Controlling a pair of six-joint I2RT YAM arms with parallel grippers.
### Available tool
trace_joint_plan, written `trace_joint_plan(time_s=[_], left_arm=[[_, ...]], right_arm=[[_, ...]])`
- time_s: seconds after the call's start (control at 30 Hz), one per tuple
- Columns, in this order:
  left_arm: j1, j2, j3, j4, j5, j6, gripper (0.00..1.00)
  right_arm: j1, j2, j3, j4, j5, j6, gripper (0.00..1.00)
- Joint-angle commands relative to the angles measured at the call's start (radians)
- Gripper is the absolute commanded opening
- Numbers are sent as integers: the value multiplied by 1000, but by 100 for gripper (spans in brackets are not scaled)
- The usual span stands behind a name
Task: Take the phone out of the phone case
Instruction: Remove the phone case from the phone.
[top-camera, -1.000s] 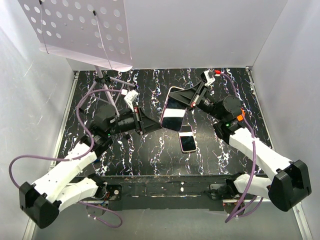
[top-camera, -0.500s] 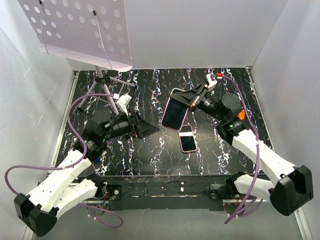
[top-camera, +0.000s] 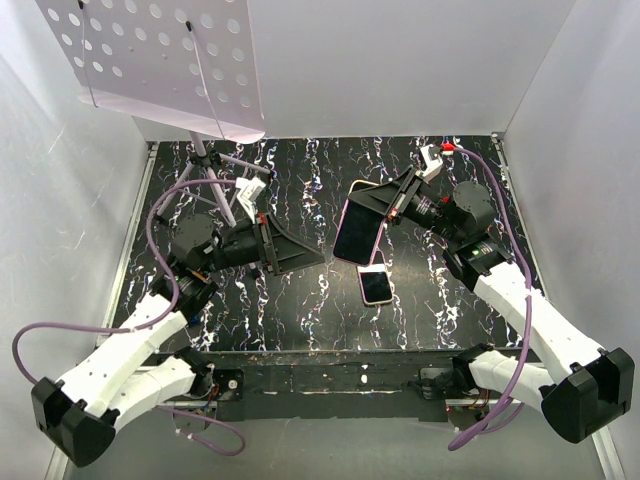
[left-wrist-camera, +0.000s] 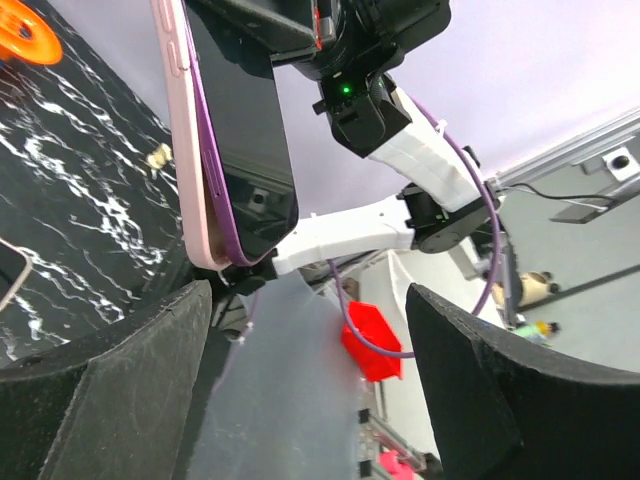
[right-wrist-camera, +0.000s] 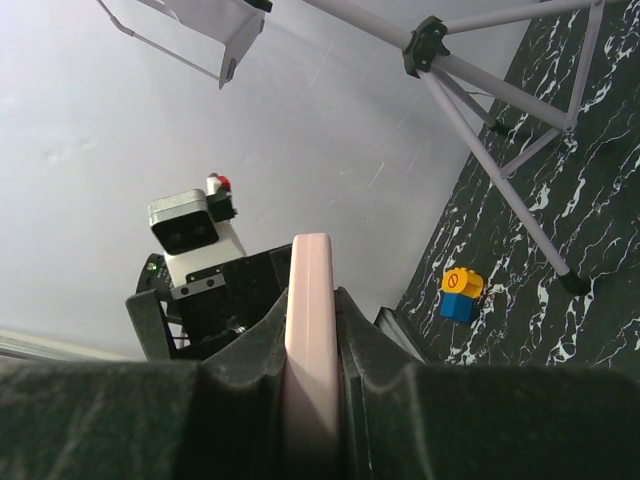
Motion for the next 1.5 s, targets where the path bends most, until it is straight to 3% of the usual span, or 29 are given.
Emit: trace_joint_plan(time_s=[0.0, 0.23, 0.67, 0.97, 1.47], left_arm=[[-24, 43, -22, 205, 79, -157, 77], [-104, 126, -92, 375, 56, -268, 73], [-128, 203, -70, 435, 9, -286, 71], [-128, 250, -33, 433, -56, -297, 63], [-130, 284, 15, 447, -111, -363, 35]], right_arm=[[-3, -29, 25, 84, 5, 24, 1], [-3, -28, 27, 88, 6, 35, 1], [-3, -45, -15, 114, -6, 45, 1], [-1, -48, -22, 116, -9, 42, 1], [23, -66, -34, 1, 5, -99, 1]])
